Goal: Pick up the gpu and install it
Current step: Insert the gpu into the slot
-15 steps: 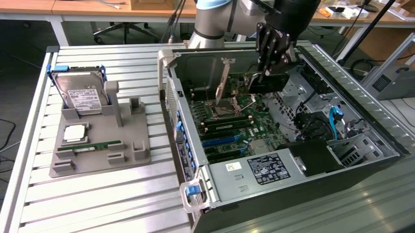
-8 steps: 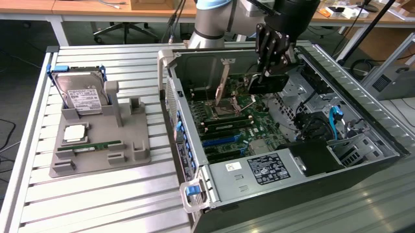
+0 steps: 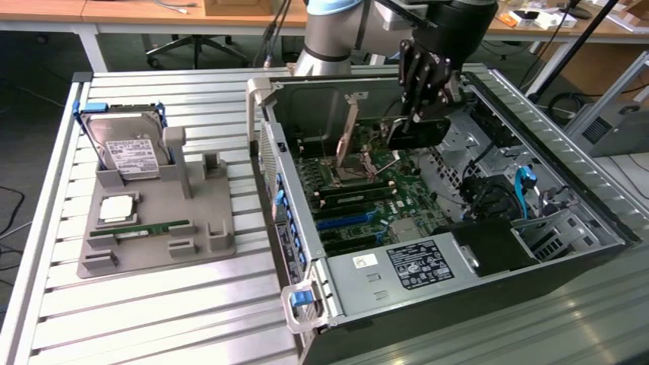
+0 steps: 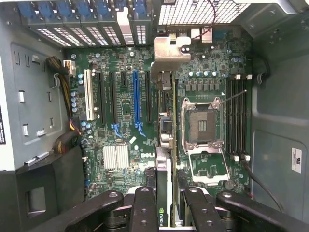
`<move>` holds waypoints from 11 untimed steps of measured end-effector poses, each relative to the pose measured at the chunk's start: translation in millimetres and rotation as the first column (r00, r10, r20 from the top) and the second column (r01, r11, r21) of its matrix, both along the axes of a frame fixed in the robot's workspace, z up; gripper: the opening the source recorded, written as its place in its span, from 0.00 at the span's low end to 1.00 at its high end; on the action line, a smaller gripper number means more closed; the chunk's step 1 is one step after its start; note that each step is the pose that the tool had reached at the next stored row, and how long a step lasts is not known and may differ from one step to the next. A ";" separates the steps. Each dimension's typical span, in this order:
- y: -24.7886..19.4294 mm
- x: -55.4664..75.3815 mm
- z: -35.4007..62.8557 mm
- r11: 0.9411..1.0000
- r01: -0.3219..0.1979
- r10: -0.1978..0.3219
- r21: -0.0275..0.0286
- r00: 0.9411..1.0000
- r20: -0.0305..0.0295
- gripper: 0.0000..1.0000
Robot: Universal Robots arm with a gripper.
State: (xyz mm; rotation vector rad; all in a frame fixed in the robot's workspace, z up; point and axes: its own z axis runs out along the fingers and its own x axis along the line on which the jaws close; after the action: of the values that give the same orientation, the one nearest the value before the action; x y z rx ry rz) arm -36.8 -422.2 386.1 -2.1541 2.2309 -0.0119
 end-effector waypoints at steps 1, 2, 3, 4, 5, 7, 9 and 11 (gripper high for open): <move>0.0 0.0 -1.1 1.000 0.000 0.000 0.000 1.000 0.000 0.27; 0.0 0.0 -2.1 1.000 0.000 0.000 0.000 1.000 0.000 0.27; 0.0 0.0 -2.9 1.000 0.000 0.000 0.000 1.000 0.000 0.27; -0.1 0.0 -4.0 1.000 0.000 0.000 0.000 1.000 0.000 0.27; -0.1 0.0 -4.6 1.000 0.000 0.000 0.000 1.000 0.000 0.27; -0.1 0.0 -6.1 1.000 0.000 0.000 0.000 1.000 0.000 0.27; -0.1 0.0 -7.3 1.000 -0.001 0.001 0.000 1.000 0.000 0.27; -0.2 0.0 -10.2 1.000 -0.001 0.001 0.000 1.000 0.000 0.27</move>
State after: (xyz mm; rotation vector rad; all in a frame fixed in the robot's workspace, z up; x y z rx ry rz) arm -36.8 -422.4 375.9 -2.1550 2.2300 -0.0119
